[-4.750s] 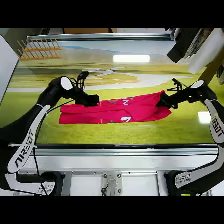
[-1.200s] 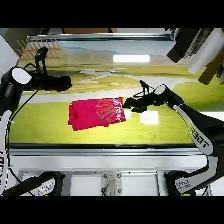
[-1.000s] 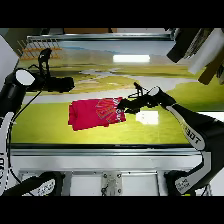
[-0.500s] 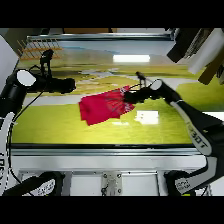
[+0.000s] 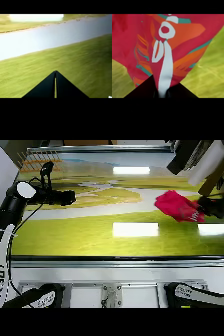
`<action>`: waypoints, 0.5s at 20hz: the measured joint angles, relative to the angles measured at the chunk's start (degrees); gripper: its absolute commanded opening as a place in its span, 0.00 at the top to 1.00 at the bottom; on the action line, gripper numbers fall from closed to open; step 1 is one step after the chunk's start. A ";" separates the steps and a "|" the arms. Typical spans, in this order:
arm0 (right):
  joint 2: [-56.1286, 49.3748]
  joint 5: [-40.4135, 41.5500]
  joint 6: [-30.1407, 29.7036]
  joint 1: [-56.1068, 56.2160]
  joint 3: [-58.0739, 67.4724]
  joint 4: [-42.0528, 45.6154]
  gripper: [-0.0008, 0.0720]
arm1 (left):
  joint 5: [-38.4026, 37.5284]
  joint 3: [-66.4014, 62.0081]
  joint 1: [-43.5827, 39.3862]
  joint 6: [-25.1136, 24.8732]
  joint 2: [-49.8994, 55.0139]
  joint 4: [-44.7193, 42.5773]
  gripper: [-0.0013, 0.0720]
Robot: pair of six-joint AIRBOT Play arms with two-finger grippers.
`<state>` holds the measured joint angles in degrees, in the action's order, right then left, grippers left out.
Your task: Fold the clothes and pants, and hang the long-sleeved shirts on hangers.
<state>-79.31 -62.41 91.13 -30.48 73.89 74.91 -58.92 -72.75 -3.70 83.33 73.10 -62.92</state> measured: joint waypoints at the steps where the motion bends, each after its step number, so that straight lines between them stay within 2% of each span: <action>1: 1.11 -0.68 0.92 -3.04 -1.62 0.57 0.96 | -0.02 0.00 0.00 0.00 0.00 0.00 0.97; 5: 7.39 -2.21 5.05 -9.92 -11.82 1.55 0.96 | 0.00 0.00 0.00 0.09 0.00 0.00 0.97; 9: 14.51 -3.15 7.34 -9.55 -23.19 2.05 0.95 | 0.00 0.00 0.00 0.09 0.00 0.02 0.97; 10: 16.22 -3.65 7.54 -8.94 -25.62 2.05 0.90 | 0.00 0.00 0.00 0.09 0.00 0.00 0.97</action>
<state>-63.09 -66.06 98.67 -39.42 48.27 76.97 -58.92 -72.75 -3.70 83.42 73.10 -62.92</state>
